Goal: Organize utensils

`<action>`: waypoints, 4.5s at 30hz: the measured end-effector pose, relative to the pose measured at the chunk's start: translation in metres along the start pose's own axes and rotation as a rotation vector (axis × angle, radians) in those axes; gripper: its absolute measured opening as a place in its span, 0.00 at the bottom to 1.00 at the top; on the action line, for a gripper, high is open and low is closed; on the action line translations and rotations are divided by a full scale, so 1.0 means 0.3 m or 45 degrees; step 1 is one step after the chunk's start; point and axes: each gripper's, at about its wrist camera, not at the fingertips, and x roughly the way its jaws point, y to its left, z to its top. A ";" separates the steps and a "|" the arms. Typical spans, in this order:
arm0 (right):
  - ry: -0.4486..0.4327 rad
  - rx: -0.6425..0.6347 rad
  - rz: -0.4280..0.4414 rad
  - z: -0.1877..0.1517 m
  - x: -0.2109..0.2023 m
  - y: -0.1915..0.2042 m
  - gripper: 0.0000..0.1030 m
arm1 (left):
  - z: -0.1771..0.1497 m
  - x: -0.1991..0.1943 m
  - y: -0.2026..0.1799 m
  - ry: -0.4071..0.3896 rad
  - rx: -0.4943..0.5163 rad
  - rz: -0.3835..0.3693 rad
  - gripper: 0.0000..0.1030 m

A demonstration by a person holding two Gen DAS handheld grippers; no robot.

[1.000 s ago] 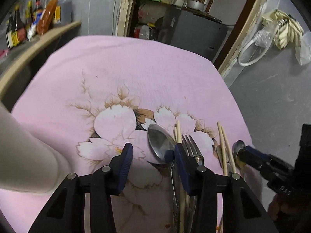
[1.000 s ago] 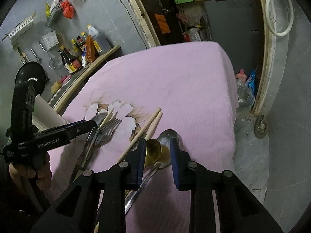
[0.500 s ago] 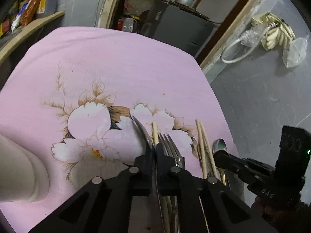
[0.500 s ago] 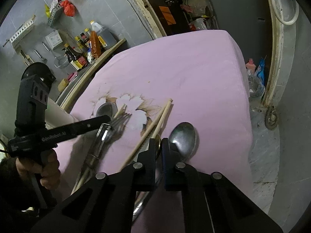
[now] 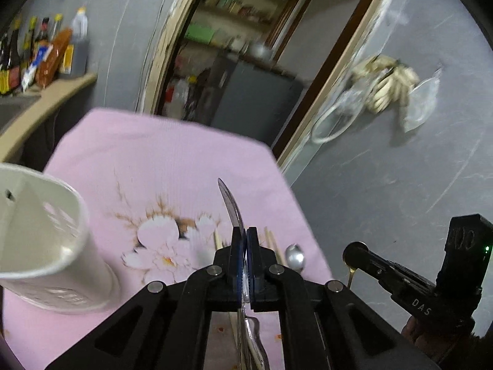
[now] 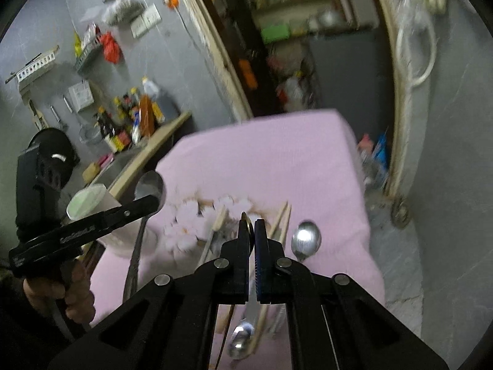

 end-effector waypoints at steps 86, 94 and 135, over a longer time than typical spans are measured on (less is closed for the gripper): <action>-0.497 -0.215 -0.229 0.213 -0.347 0.259 0.99 | 0.106 -0.421 -0.035 -0.585 0.258 0.343 1.00; -0.420 -0.156 -0.226 0.206 -0.319 0.069 0.99 | 0.062 -0.281 -0.157 -0.473 0.295 0.269 1.00; 0.250 -0.143 0.116 -0.040 0.406 -0.259 0.23 | -0.176 0.319 -0.070 0.230 0.094 0.364 0.28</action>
